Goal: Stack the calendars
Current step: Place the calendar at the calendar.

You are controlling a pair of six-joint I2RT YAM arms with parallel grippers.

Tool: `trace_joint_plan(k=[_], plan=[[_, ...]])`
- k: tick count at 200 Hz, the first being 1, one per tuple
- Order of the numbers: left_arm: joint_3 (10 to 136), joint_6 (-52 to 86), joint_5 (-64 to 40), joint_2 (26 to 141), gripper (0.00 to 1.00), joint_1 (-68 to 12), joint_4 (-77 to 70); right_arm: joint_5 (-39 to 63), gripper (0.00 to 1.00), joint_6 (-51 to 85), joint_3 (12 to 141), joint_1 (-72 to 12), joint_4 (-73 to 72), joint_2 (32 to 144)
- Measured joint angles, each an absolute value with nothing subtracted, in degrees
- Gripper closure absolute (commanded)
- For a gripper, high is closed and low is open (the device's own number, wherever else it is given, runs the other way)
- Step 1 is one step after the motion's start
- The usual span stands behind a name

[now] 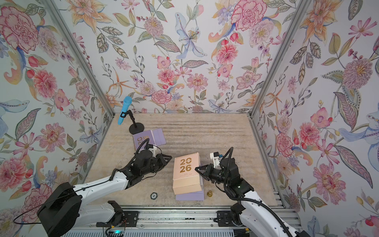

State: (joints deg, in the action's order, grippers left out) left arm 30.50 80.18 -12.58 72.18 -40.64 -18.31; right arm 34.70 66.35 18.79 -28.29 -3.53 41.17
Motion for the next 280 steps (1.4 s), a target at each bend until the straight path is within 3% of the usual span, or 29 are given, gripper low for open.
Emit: trace_joint_plan(k=[113,199,280], plan=[[26.81,82.72,-12.56,73.63,0.75,-43.48,-21.37,35.73,1.0,66.92,13.67,-28.29,-4.71,40.21],[26.37,83.53,-12.58,73.63,0.68,-44.56,-21.87,35.59,0.93,66.54,11.27,-26.7,-5.41,38.57],[25.78,84.05,-12.62,74.85,0.62,-45.21,-22.79,34.89,0.79,65.06,11.11,-26.04,-4.54,38.94]])
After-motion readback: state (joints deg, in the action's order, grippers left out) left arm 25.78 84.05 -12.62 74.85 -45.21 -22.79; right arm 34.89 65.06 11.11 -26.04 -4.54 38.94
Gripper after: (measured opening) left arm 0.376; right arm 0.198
